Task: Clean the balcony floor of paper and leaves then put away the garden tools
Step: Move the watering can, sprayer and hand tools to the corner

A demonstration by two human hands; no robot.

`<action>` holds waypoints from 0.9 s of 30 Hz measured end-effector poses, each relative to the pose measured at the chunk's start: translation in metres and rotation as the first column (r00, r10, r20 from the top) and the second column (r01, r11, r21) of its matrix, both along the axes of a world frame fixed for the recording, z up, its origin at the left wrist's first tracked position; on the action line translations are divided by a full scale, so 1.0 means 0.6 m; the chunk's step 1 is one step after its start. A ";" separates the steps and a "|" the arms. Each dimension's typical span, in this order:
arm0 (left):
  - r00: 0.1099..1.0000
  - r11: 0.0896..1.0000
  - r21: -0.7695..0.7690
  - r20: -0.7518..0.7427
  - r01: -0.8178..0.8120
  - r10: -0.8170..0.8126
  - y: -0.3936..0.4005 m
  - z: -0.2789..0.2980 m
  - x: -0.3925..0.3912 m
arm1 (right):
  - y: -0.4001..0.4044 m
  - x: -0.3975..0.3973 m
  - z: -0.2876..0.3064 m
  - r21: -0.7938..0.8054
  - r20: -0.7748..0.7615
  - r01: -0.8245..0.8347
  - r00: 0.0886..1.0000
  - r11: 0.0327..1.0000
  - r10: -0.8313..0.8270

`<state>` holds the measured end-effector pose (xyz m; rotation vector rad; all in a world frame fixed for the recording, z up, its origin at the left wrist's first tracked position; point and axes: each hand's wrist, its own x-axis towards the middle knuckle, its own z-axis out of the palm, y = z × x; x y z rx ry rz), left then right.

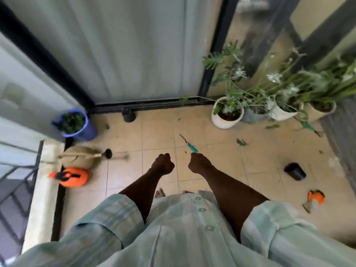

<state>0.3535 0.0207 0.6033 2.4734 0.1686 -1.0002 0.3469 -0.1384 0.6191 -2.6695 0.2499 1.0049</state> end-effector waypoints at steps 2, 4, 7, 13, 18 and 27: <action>0.995 0.995 0.010 0.019 0.100 -0.100 0.000 0.001 0.023 | 0.000 -0.005 0.001 0.002 0.014 0.106 0.994 0.994 -0.106; 0.980 0.980 0.031 0.021 0.198 -0.199 -0.001 -0.004 0.036 | 0.002 -0.013 -0.001 0.017 0.019 0.191 0.981 0.981 -0.192; 0.948 0.947 0.040 0.002 0.318 -0.318 -0.006 -0.014 0.044 | 0.004 -0.030 -0.007 0.040 0.011 0.299 0.954 0.954 -0.299; 0.887 0.886 0.040 -0.019 0.462 -0.462 -0.041 -0.030 0.072 | -0.040 -0.058 -0.009 0.050 -0.036 0.489 0.872 0.871 -0.488; 0.872 0.872 0.035 -0.054 0.489 -0.487 -0.086 -0.042 0.111 | -0.073 -0.042 -0.030 0.068 -0.075 0.554 0.832 0.830 -0.550; 0.867 0.868 0.072 -0.130 0.491 -0.480 -0.171 -0.090 0.229 | -0.132 0.094 -0.101 0.151 -0.165 0.635 0.772 0.757 -0.614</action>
